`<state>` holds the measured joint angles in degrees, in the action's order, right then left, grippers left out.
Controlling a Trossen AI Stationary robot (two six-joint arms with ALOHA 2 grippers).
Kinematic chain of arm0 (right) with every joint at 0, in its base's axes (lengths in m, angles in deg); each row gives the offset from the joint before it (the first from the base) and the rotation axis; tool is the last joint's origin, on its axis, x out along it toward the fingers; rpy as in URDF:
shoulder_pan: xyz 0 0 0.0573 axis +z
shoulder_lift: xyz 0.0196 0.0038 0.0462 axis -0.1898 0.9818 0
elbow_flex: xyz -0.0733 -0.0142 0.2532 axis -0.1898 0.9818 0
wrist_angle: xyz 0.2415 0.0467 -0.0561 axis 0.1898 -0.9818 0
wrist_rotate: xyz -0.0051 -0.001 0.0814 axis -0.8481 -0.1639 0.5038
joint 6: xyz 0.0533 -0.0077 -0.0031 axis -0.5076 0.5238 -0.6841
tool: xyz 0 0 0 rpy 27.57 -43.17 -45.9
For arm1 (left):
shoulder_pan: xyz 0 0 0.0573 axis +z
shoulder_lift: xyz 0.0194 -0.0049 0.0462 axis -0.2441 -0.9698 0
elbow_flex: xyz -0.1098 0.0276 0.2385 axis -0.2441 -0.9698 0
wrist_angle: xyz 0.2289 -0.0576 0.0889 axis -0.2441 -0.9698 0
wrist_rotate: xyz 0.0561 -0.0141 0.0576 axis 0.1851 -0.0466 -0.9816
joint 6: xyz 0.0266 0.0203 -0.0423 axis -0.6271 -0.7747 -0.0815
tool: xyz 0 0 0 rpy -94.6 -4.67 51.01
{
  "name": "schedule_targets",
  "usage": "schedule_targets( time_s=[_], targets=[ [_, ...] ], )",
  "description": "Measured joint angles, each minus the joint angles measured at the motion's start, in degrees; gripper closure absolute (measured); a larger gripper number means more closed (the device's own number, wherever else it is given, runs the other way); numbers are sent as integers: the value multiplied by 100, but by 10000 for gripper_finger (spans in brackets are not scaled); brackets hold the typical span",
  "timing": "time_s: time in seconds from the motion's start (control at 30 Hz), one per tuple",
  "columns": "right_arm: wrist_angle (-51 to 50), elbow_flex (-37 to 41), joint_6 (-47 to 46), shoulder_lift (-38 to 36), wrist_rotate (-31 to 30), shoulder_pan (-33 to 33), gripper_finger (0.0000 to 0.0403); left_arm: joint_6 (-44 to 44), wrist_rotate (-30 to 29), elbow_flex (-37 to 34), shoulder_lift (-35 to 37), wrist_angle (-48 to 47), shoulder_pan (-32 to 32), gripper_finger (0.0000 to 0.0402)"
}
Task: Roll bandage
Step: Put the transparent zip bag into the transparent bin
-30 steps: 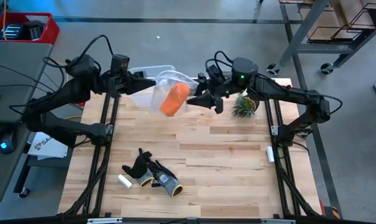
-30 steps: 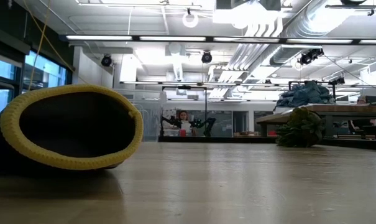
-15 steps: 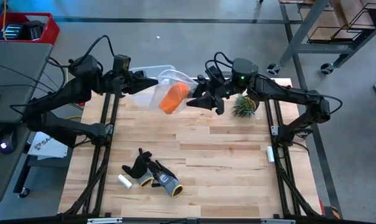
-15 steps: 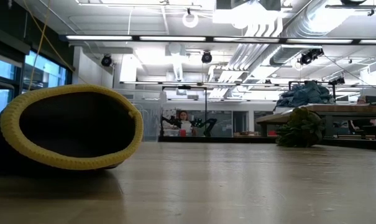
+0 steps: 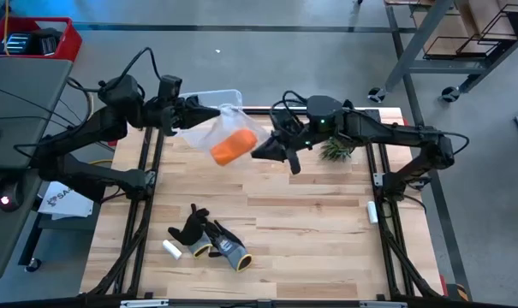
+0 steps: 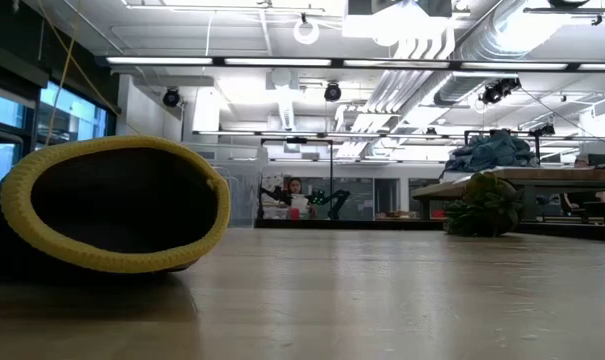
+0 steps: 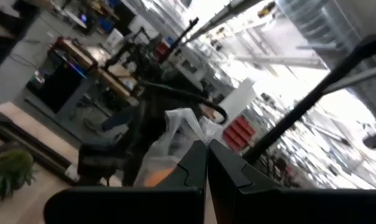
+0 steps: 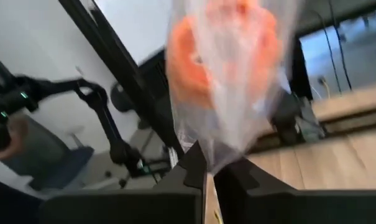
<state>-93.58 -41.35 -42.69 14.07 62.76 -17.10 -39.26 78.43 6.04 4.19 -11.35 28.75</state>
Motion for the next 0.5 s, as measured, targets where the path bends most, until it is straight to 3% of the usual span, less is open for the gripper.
schedule_targets(
  time_s=[0.23, 0.5],
  targets=[
    [-1274, -2, 372, -428, -122, -203, 401, -167, 385, 0, 254, -1356, 86, 401],
    [-1640, -2, 497, -603, -249, -362, 402, -212, 1537, 0, 192, -3178, 84, 402]
  ],
)
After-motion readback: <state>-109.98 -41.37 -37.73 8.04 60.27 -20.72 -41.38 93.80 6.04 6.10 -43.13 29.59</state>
